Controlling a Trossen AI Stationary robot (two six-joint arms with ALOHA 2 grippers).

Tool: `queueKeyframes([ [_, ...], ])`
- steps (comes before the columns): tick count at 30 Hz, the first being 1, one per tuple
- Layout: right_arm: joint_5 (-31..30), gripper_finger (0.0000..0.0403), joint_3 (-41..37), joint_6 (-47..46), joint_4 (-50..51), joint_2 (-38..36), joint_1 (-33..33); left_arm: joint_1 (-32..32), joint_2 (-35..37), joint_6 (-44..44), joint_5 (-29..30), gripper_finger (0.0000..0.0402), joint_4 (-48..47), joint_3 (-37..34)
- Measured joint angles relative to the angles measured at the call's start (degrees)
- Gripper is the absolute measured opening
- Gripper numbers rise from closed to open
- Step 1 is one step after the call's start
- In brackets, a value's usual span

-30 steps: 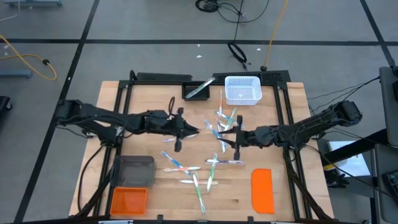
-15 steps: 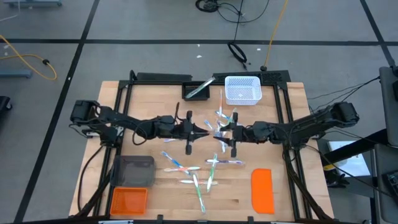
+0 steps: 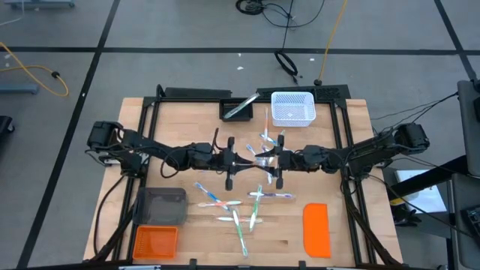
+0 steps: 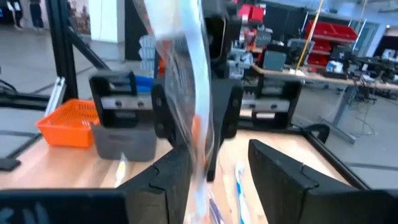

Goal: Pick & Place Toothbrushes
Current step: Put the orange toothbrush into the white bin

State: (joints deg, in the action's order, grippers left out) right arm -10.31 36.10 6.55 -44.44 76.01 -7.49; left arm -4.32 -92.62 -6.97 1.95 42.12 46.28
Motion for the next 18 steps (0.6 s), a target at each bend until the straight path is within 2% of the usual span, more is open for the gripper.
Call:
queueKeyframes([
  [9,0.08,0.0122,0.0,0.07,-1.05,0.0,0.02,0.04,-0.1,0.69,0.09,0.001,0.24,0.0],
  [15,0.18,0.0091,0.0,0.11,-2.35,0.0,0.0,0.0,-0.42,1.14,-0.15,0.0008,2.0,0.0],
  [18,0.2,0.0063,0.0,0.15,-1.99,0.0,-0.02,0.04,-0.44,1.3,-0.03,0.0007,1.9,0.0],
])
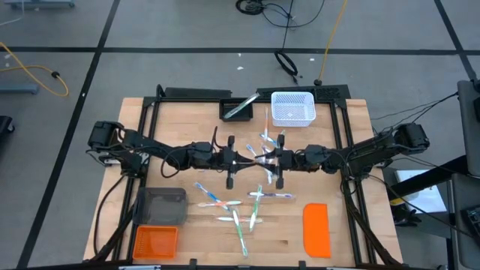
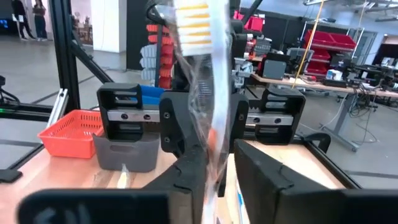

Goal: Pick & Place Toothbrushes
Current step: Put the orange toothbrush into the white bin

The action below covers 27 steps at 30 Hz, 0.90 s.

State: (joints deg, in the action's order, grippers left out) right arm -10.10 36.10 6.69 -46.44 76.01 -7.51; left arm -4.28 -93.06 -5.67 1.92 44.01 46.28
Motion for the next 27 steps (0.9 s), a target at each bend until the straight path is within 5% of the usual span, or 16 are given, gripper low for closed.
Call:
queueKeyframes([
  [4,0.19,0.0013,0.0,1.37,0.69,-0.02,0.0,0.01,0.0,0.35,0.83,0.0029,0.01,0.0],
  [19,-2.78,0.0005,0.02,2.75,3.34,-0.45,0.02,-0.08,0.0,0.31,5.82,0.0036,-1.75,0.0],
  [27,-8.09,0.0005,0.0,4.37,11.4,-5.17,0.04,-0.08,0.07,0.0,9.08,0.0091,-3.39,0.0],
])
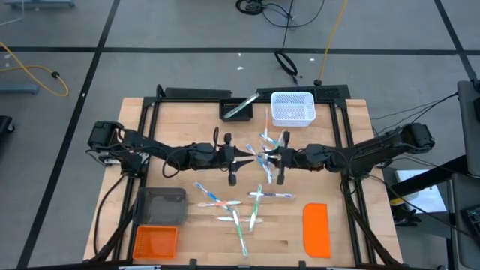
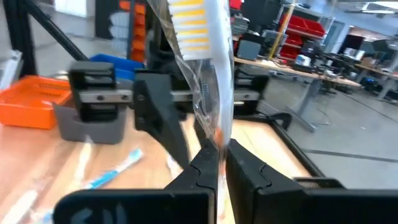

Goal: Pick & Place Toothbrushes
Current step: Put the orange toothbrush into the white bin

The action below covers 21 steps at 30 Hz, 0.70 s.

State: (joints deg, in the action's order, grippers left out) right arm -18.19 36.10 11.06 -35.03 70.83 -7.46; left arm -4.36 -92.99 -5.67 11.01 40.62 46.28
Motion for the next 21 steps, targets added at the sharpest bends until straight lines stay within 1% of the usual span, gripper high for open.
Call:
queueKeyframes([
  [5,-4.65,0.0003,0.0,0.38,6.27,-3.96,0.02,0.0,0.37,-0.04,0.0,0.0127,-0.44,-0.02],
  [9,-9.27,0.0003,0.0,1.9,10.38,-6.81,0.01,0.0,0.5,-0.08,0.02,0.0144,-1.4,-0.02],
  [14,-14.55,0.0003,0.02,3.59,13.7,-8.88,1.31,0.0,0.48,0.01,0.02,0.0149,-3.58,-0.02],
  [21,-19.58,0.0003,0.02,4.66,18.68,-9.23,7.52,0.04,0.48,0.45,0.02,0.015,-4.58,-0.04],
])
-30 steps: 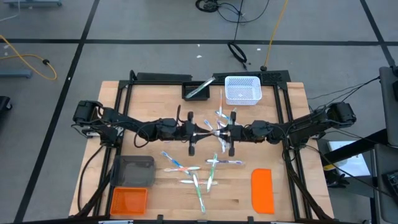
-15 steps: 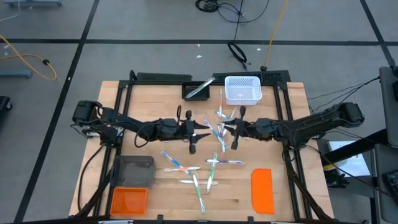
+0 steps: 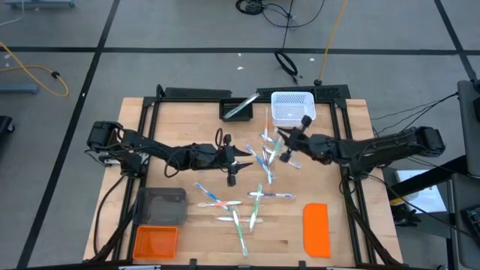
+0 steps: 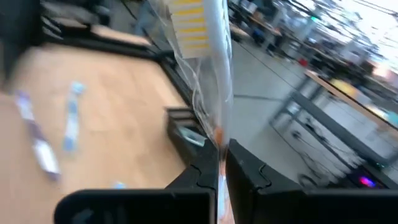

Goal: Pick & Place Toothbrushes
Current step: Put the orange toothbrush into the white bin

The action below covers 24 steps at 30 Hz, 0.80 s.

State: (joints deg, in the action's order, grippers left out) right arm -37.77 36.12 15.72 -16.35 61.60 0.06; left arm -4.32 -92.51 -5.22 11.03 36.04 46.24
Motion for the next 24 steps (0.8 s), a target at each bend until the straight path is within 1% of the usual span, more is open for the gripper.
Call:
queueKeyframes([
  [12,0.28,0.0003,-0.02,1.6,4.68,0.43,14.94,0.0,0.0,0.6,0.0,0.015,0.08,0.0],
  [15,0.39,0.0003,-0.02,1.58,6.3,1.34,18.14,0.0,0.0,0.62,0.02,0.015,0.07,0.0],
  [24,0.55,0.0003,0.0,3.59,5.7,6.49,25.92,0.11,0.0,0.59,0.02,0.015,0.1,0.0],
])
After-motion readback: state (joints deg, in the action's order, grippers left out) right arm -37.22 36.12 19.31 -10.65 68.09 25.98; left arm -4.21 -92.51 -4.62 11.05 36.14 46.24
